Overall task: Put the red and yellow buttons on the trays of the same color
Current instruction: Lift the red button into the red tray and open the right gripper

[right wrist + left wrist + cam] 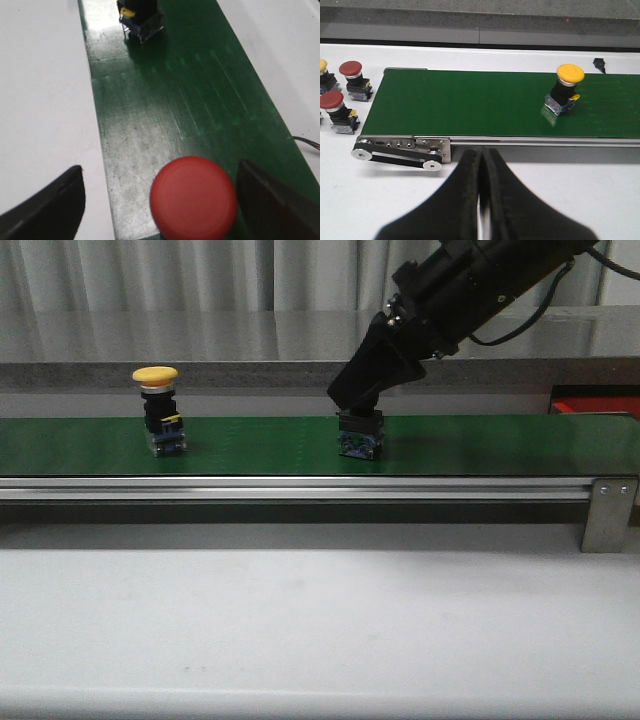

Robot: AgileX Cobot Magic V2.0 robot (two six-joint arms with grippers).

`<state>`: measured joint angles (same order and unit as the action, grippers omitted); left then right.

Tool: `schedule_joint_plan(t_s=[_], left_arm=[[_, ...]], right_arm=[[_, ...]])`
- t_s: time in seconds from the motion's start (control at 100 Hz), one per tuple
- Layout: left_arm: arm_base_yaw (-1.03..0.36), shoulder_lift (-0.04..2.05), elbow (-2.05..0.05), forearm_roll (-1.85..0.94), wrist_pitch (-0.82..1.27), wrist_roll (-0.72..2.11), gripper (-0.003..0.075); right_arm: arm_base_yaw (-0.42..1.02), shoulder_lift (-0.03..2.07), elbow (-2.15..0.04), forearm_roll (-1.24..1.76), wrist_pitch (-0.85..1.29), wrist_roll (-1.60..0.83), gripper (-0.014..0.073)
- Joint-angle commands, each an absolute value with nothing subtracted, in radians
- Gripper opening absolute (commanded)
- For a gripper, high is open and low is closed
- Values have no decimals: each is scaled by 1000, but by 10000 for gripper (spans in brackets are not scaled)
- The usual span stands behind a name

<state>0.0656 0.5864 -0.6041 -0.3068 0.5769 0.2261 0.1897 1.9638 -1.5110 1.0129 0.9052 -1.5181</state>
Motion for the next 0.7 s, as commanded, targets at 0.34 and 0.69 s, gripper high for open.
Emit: schedule_joint_plan(t_s=[0.34, 0.69], left_arm=[[60, 586, -630, -327, 504, 223, -20], [60, 586, -630, -327, 504, 223, -20]], right_arm=[[187, 1908, -1543, 874, 877, -1458, 71], [101, 1798, -1543, 875, 911, -1432, 36]])
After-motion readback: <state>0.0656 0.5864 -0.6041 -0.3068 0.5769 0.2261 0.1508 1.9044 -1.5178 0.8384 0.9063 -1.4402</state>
